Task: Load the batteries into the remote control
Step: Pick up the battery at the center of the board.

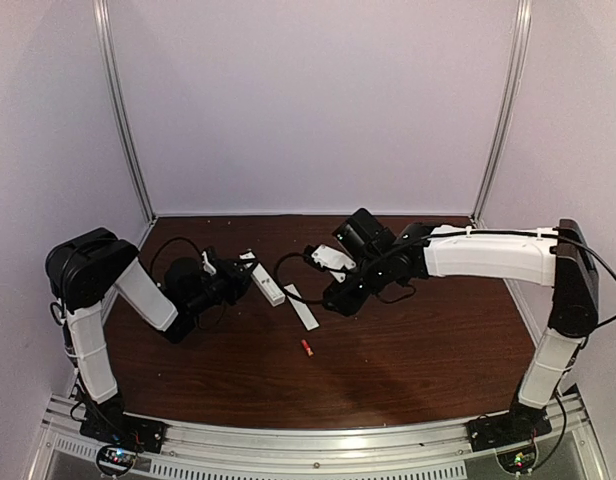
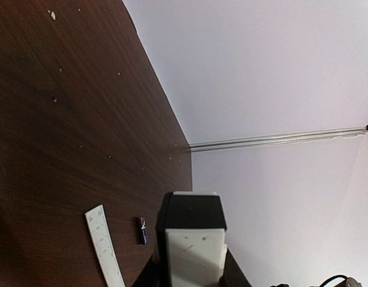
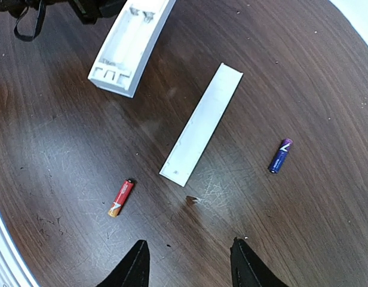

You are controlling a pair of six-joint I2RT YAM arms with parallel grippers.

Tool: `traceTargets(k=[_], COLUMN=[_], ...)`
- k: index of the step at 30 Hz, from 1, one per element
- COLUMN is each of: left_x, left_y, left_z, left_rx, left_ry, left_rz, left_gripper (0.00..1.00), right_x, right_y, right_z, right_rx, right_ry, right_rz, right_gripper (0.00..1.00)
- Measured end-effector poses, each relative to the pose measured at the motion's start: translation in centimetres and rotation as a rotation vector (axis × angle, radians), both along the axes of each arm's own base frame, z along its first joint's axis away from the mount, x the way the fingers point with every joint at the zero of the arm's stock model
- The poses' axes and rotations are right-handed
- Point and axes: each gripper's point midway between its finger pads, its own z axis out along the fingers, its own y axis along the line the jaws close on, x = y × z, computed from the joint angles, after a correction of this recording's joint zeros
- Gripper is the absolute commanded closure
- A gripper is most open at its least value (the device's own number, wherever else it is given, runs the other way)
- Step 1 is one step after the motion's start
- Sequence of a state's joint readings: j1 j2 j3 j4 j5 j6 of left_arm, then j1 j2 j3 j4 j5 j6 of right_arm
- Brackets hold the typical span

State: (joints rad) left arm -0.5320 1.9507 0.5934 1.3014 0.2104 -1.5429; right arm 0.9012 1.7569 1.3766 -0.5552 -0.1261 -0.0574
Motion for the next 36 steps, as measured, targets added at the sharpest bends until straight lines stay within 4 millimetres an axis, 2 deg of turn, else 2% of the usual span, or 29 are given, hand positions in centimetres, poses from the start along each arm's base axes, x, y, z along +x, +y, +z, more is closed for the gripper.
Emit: traceTargets(k=[4,13,16,19,21,24,28,32,36], left_x=[0.0,-0.1,-0.8,-1.8,-2.6,-3.4,-3.9,-4.2,-4.6], left_y=[1.3,3.3,4.0,5.1,5.8,6.3,6.2,6.1,6.1], left_z=[-0.8,-1.4,-1.9,-2.5,-2.8,-2.8,-2.2,-1.8,-2.0], left_rx=[0.021,0.051,0.064,0.082,0.095,0.109,0.117,0.122,0.129], left_ry=[0.011,0.006,0.017,0.031,0.036,0.032,0.006,-0.014,-0.013], left_rz=[-0.011,-0.041,-0.054,-0.053,-0.054,-0.057,-0.072,-0.086,-0.1], left_gripper=[1.0,1.0,1.0,1.0,1.0,1.0,1.0,1.0,1.0], right_x=[-0.9,-5.1,-4.6,-3.0,-2.5,-2.2,-1.3,1.7,4.5], right_y=[1.1,5.4,7.0,8.8,9.1,8.6,6.5,3.7,3.1], right_z=[-1.6,-5.6,-6.2,-5.7,-5.3,-4.8,-4.7,-5.0,-4.5], right_rx=[-0.019,-0.017,-0.059,-0.078,-0.099,-0.14,-0.187,-0.216,-0.221], right_ry=[0.028,0.121,0.175,0.208,0.238,0.282,0.319,0.34,0.331], right_rz=[0.041,0.094,0.079,0.044,0.014,-0.028,-0.102,-0.206,-0.244], right_gripper=[0.55,0.6,0.59,0.57,0.55,0.55,0.56,0.56,0.56])
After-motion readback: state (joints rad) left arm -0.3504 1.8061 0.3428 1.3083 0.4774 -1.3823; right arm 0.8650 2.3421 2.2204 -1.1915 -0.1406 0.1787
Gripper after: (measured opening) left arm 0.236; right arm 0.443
